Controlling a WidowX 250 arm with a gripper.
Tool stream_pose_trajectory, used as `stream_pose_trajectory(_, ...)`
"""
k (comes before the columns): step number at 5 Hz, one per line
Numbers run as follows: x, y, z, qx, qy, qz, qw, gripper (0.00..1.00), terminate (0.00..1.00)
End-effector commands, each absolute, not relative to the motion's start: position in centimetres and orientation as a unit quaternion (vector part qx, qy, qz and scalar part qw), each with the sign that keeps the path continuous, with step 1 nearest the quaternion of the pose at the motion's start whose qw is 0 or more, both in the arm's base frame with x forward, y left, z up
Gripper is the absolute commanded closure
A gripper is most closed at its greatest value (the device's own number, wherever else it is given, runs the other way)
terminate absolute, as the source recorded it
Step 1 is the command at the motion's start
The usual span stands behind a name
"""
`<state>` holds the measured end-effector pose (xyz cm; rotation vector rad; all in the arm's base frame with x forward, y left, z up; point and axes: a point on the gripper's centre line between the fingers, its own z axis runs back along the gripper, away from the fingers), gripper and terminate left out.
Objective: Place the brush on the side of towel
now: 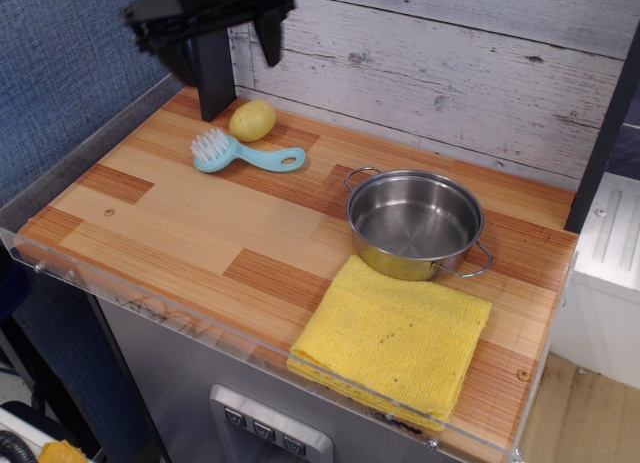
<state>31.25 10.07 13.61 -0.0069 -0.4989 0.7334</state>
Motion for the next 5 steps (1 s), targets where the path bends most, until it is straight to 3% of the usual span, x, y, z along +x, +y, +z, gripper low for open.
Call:
stream_pose_trajectory(1,32.0,13.1,11.2,0.006,-0.235,0.377,0.896,0.0,0.0)
stream_pose_trajectory(5,34.4,14.3,5.3,0.028,-0.186,0.413,0.891,0.0,0.0)
